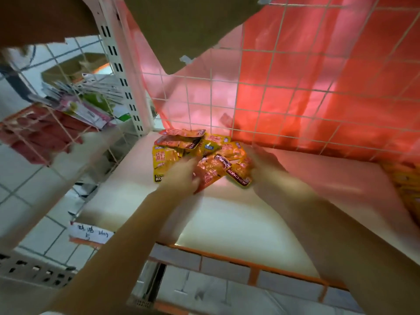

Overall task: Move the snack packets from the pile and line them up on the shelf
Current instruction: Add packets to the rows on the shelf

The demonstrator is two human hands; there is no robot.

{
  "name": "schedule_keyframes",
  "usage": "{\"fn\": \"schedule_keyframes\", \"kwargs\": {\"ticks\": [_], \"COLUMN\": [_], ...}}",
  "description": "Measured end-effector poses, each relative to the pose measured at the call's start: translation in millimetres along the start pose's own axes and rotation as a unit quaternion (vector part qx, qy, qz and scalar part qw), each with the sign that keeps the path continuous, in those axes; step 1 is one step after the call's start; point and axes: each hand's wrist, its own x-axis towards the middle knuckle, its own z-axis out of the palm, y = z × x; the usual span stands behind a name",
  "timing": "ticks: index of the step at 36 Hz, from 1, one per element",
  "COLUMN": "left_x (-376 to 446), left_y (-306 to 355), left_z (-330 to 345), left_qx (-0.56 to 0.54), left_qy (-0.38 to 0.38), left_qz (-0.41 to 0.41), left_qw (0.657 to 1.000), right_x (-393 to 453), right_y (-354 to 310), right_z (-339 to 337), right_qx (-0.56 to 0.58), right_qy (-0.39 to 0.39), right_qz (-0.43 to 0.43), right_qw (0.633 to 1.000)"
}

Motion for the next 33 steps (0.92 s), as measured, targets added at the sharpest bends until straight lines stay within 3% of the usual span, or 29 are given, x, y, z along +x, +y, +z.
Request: {"fn": "schedule_keyframes", "kwargs": {"ticks": [2,5,7,11,13,17,23,29,31,33], "left_x": [5,12,13,9,6,0,-10,-14,-17,-23], "left_y": [0,7,8,15,17,22,60,118,140,163], "left_z": [5,5,6,9,11,12,14,27,34,42], "left_qx": [-0.001,-0.025,-0.053,-0.142,-0.175,-0.274,-0.334,-0.345,-0.406,-0.499], "left_qy": [-0.051,-0.054,-0.055,-0.062,-0.060,-0.059,-0.060,-0.082,-0.092,-0.117], "left_qz": [-0.009,0.008,0.006,-0.027,-0.047,-0.095,-0.031,0.024,0.017,-0.012], "left_qw": [0.999,0.998,0.997,0.988,0.982,0.955,0.940,0.935,0.909,0.858], "right_x": [4,3,-1,-16,-27,-57,-95,-136,-153,-169], "right_y": [7,9,10,16,22,30,47,79,90,102], "right_z": [3,-6,-9,-11,-14,-20,-39,-69,-79,-87], "right_qx": [-0.044,-0.142,-0.188,-0.176,-0.122,0.103,0.202,0.332,0.408,0.415], "right_qy": [-0.007,-0.093,-0.100,-0.073,-0.060,0.021,0.125,0.160,0.157,0.156], "right_qz": [0.018,0.069,0.106,0.137,0.155,0.190,0.168,0.182,0.164,0.141], "right_qw": [0.999,0.983,0.971,0.972,0.979,0.976,0.957,0.912,0.884,0.885]}}
